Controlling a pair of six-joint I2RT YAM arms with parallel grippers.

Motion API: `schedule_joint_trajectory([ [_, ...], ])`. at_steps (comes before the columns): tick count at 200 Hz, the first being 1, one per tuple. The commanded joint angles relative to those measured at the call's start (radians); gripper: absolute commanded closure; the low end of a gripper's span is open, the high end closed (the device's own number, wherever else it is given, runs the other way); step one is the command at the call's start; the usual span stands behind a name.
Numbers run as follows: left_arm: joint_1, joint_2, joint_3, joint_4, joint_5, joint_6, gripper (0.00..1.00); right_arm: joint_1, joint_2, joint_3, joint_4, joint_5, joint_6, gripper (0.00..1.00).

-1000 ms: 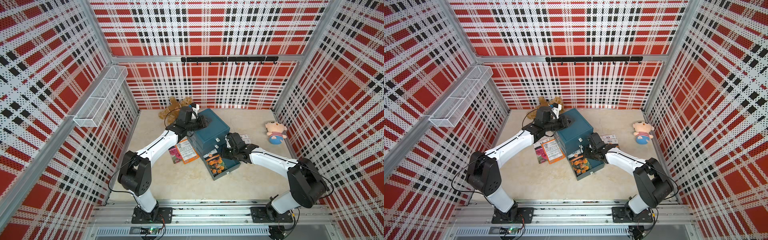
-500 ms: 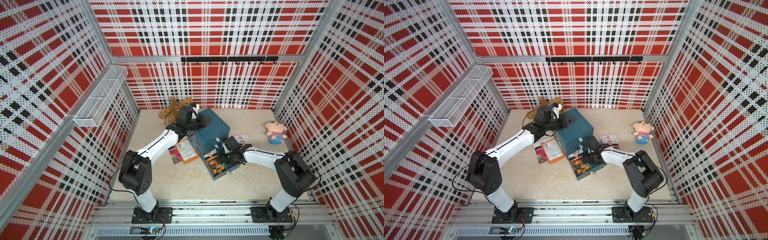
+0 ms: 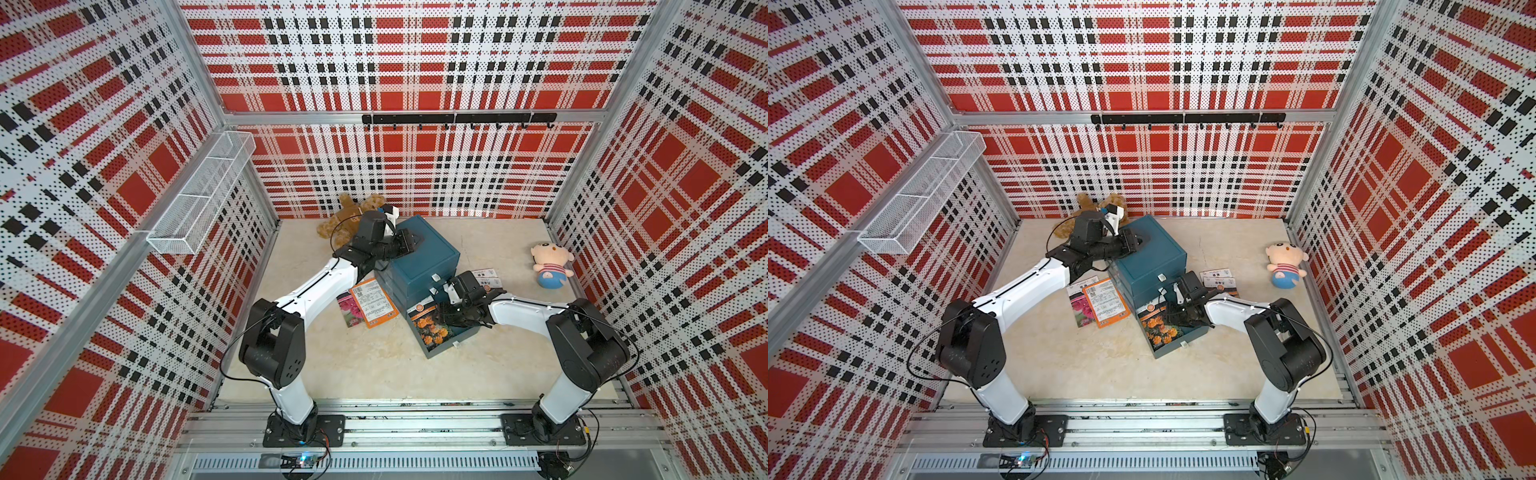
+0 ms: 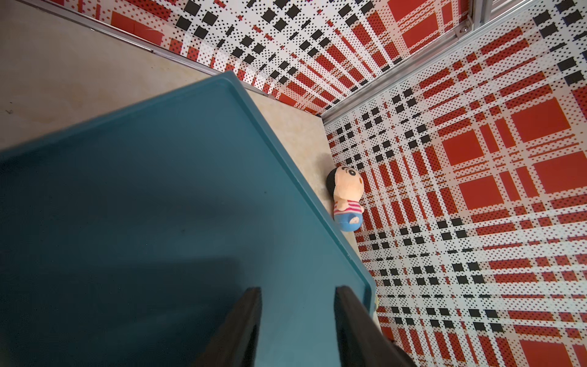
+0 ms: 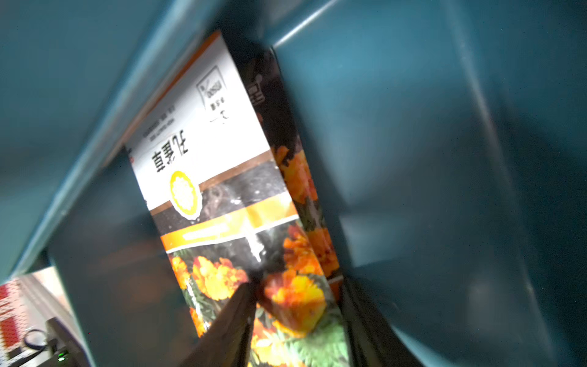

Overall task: Take the seed bags out of the drawer
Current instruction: Pick up the seed packet from the drawer.

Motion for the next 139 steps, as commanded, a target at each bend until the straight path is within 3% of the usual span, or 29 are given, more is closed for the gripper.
schedule_joint_trajectory([
  [1, -0.032, 0.094, -0.053, -0.174, -0.015, -0.007, 0.56, 0.005, -0.004, -0.027, 0.112, -0.107, 0.054, 0.56],
  [67, -0.038, 0.097, -0.050, -0.174, -0.018, -0.010, 0.56, -0.009, -0.045, -0.042, 0.164, -0.142, 0.115, 0.86],
  [84, -0.038, 0.097, -0.051, -0.175, -0.020, -0.009, 0.56, -0.010, -0.060, -0.038, 0.145, -0.132, 0.115, 1.00],
  [139, -0.037, 0.101, -0.053, -0.175, -0.026, -0.008, 0.56, -0.043, -0.169, -0.058, 0.083, -0.089, 0.147, 1.00],
])
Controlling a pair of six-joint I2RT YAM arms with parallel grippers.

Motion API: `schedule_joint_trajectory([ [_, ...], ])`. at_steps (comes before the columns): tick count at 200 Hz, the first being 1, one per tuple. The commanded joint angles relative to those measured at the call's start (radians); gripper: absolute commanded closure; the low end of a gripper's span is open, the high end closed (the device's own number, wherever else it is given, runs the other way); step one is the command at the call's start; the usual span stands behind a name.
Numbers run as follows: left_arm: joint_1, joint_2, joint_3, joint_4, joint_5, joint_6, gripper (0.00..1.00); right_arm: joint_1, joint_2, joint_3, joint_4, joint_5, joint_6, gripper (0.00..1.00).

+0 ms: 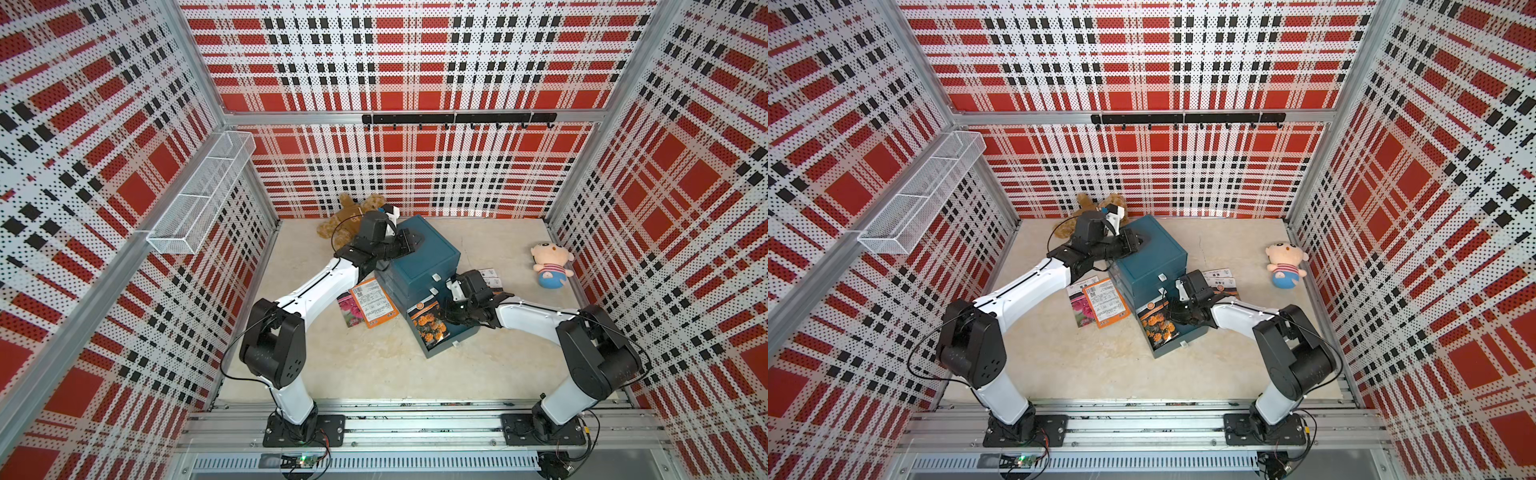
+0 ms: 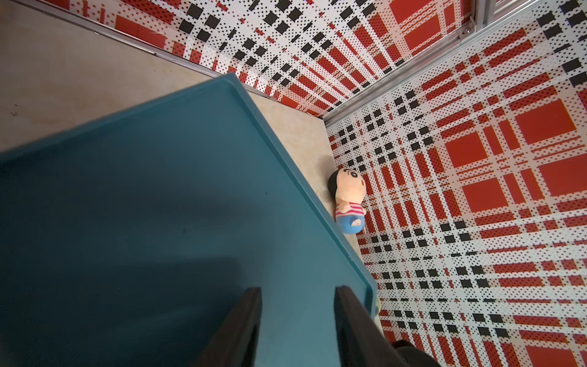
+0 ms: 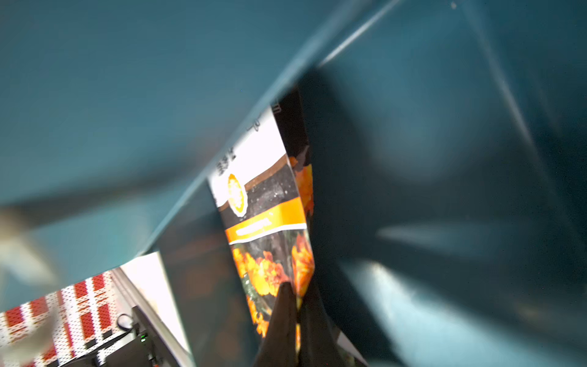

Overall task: Take the seed bags out of the drawer
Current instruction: Pick up the seed packet from the drawer.

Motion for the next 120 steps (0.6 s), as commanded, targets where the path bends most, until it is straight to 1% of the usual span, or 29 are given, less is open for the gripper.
schedule_joint_trajectory([
  [1, -0.028, 0.098, -0.056, -0.174, -0.004, -0.007, 0.56, -0.020, -0.079, -0.013, 0.005, -0.001, 0.030, 1.00],
  [27, -0.028, 0.099, -0.059, -0.173, -0.005, -0.006, 0.56, -0.056, -0.128, -0.013, -0.054, -0.027, 0.044, 1.00],
  [83, -0.026, 0.095, -0.078, -0.164, -0.005, -0.007, 0.56, -0.137, -0.183, 0.048, -0.276, -0.092, 0.002, 1.00],
  [120, -0.025, 0.095, -0.079, -0.158, -0.004, -0.008, 0.56, -0.189, -0.245, 0.038, -0.339, -0.129, -0.022, 1.00],
])
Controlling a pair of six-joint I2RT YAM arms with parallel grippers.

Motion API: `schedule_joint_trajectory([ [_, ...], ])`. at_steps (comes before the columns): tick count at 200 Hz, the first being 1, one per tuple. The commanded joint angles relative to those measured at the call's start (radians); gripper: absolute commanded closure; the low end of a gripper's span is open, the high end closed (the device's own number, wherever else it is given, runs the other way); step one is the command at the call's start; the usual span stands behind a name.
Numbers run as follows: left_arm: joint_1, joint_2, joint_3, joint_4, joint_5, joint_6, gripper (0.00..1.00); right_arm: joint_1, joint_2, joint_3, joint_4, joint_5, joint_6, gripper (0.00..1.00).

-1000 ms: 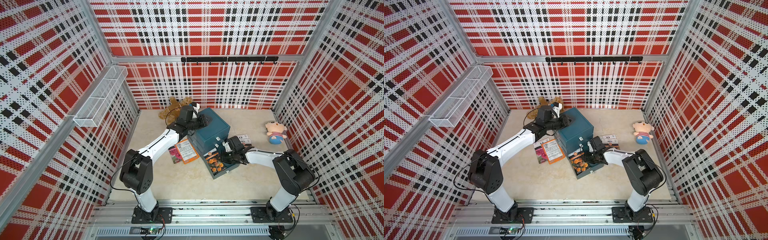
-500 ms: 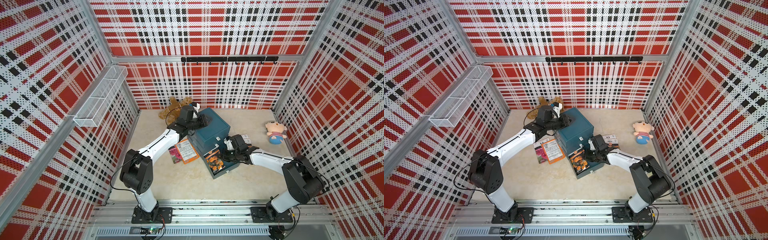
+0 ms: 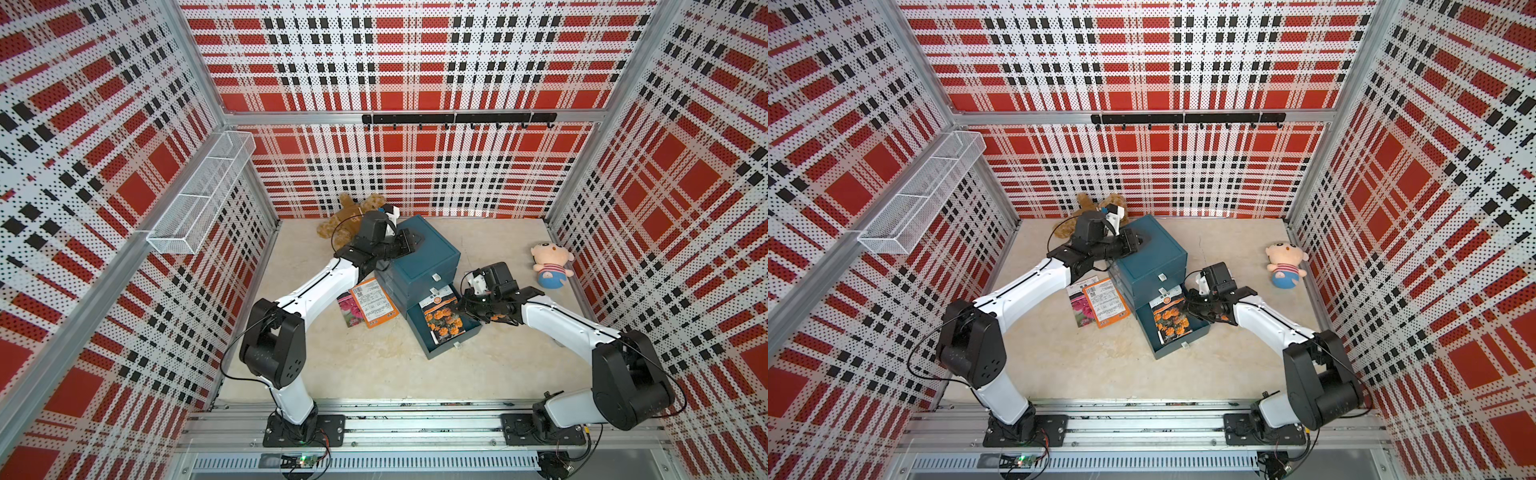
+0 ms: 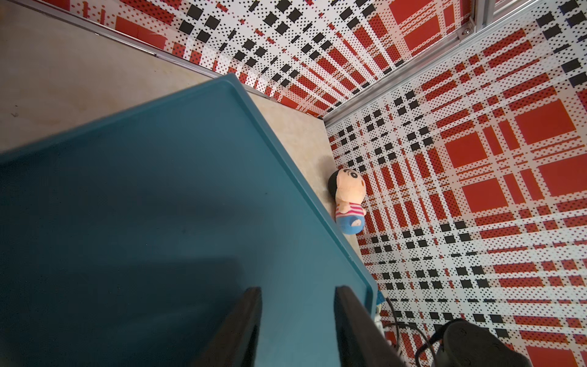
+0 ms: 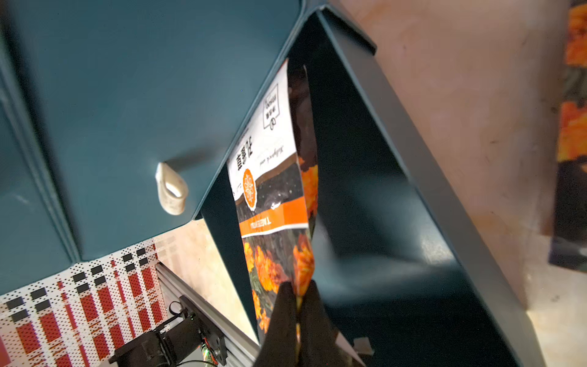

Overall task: Take the seed bags out of the drawer
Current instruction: Pick up the seed packet from the drawer, then place the seed packet at the center of the board.

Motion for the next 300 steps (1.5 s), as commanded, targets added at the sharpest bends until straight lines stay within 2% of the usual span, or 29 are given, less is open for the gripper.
schedule_joint_trajectory([
  [1, -0.026, 0.095, -0.076, -0.163, -0.004, -0.008, 0.56, -0.028, -0.056, 0.018, -0.073, -0.038, -0.032, 1.00],
  [104, -0.022, 0.098, -0.060, -0.161, 0.000, -0.010, 0.56, -0.116, -0.167, 0.016, -0.239, -0.093, -0.160, 1.00],
  [143, -0.021, 0.096, -0.043, -0.162, -0.005, -0.013, 0.56, -0.246, -0.247, 0.043, -0.326, -0.085, -0.222, 1.00],
  [172, -0.018, 0.076, -0.035, -0.161, -0.017, -0.015, 0.56, -0.392, -0.276, 0.066, -0.337, -0.036, -0.260, 1.00],
  [193, -0.010, 0.055, -0.029, -0.161, -0.027, -0.015, 0.56, -0.446, -0.231, 0.108, -0.314, 0.053, -0.281, 1.00],
  [230, 0.008, 0.023, 0.005, -0.161, -0.027, -0.026, 0.55, -0.455, -0.058, 0.181, -0.244, 0.228, -0.312, 1.00],
  [264, 0.023, -0.029, 0.034, -0.167, -0.006, -0.042, 0.55, -0.455, 0.115, 0.266, -0.239, 0.239, -0.314, 1.00],
  [267, 0.024, -0.033, 0.037, -0.168, -0.003, -0.044, 0.55, -0.455, 0.134, 0.277, -0.235, 0.285, -0.364, 1.00],
  [300, 0.032, -0.075, 0.030, -0.174, 0.017, -0.046, 0.55, -0.455, 0.247, 0.342, -0.258, 0.284, -0.408, 1.00],
])
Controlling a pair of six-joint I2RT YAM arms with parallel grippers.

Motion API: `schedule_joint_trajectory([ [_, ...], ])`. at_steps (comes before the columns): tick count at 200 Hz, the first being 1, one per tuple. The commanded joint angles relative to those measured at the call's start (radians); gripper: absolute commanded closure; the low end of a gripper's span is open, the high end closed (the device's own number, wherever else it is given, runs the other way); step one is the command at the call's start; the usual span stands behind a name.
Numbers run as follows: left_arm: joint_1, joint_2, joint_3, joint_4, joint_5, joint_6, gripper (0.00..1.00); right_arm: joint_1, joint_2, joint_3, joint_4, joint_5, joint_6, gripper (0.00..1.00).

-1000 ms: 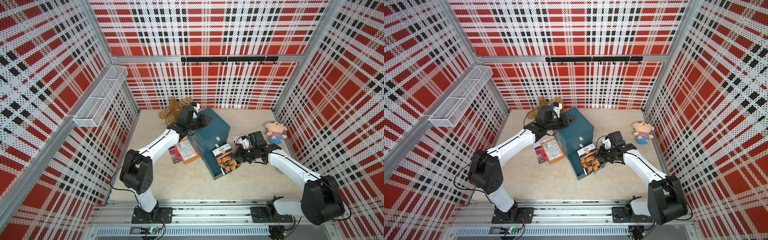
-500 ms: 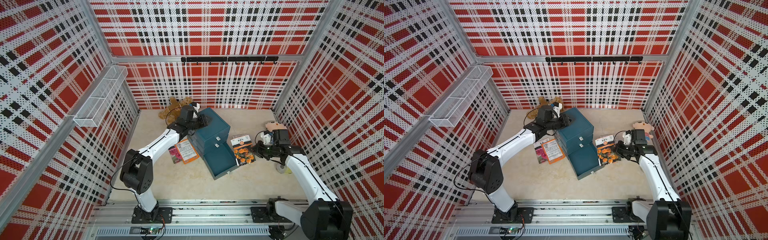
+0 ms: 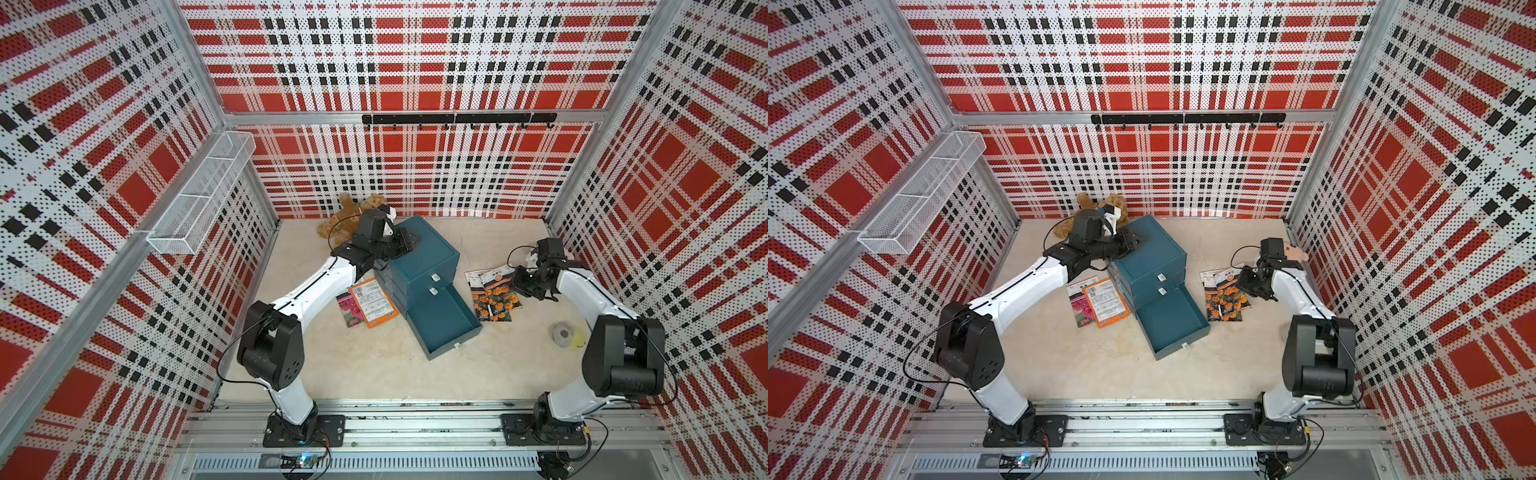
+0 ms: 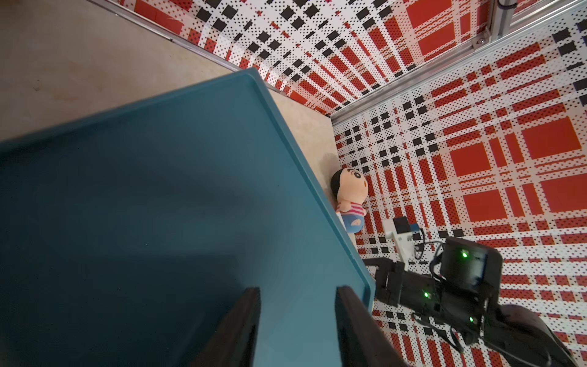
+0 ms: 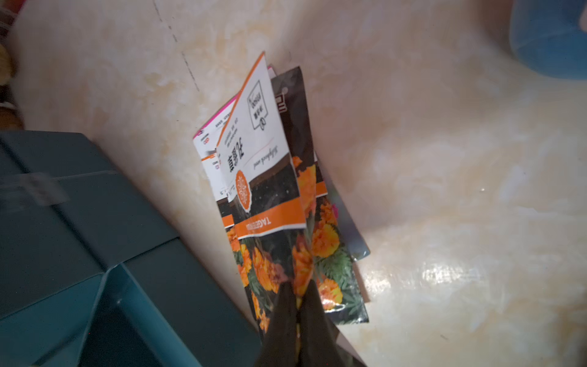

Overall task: Take the seed bags out of the drawer
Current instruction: Place the seed packet at the center of the board.

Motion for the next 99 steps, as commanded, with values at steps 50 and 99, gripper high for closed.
schedule_joint_trajectory([
  [50, 0.028, -0.080, -0.018, -0.074, 0.034, -0.010, 0.55, -0.004, 0.064, 0.028, 0.001, 0.122, -0.063, 0.71],
  [99, 0.036, -0.073, -0.020, -0.080, 0.040, -0.002, 0.55, -0.004, 0.022, -0.001, 0.003, 0.169, -0.065, 0.71],
])
